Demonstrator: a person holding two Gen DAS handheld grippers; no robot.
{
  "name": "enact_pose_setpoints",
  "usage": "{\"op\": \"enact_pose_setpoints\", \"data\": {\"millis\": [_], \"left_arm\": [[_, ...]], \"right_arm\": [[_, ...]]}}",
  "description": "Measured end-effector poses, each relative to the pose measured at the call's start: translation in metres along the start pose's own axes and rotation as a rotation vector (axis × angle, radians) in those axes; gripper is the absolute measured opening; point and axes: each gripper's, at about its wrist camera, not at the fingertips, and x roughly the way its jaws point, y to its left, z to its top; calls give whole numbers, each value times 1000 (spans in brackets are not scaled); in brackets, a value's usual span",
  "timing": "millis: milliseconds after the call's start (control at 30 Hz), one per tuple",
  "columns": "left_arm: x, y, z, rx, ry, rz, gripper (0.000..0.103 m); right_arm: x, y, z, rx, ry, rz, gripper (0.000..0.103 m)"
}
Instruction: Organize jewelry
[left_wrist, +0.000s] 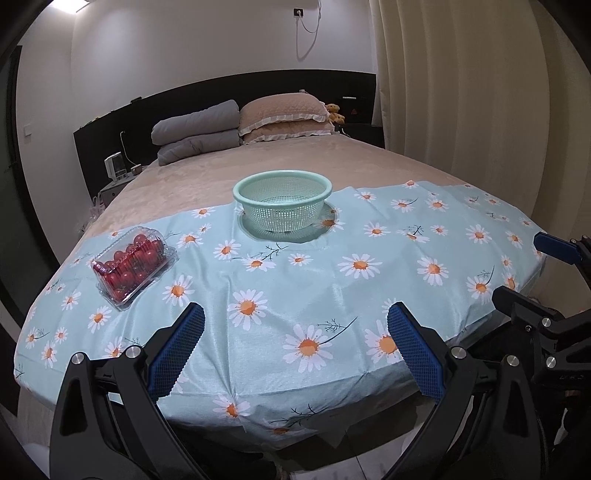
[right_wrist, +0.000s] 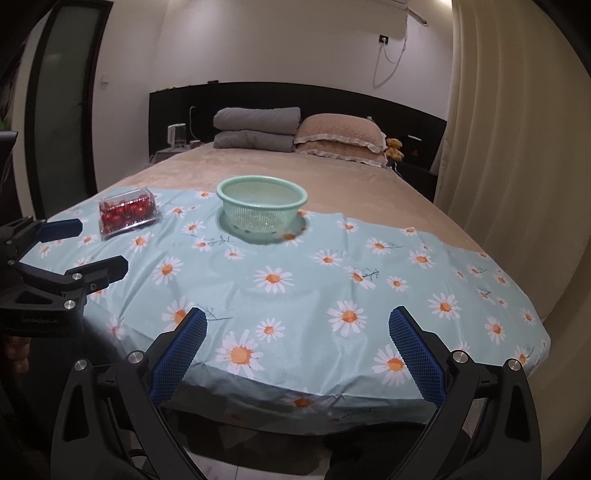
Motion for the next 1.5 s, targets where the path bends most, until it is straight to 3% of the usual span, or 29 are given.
{"op": "enact_pose_setpoints", "data": {"millis": [800,1500], "left_arm": [[-3,-6,-7,17,13,-63,97],[-12,-12,-12,36,24,-64,97]], "right_arm": [[-6,1,-9,-18,15,11,95],[-18,-2,-15,-8,22,8,95]]}}
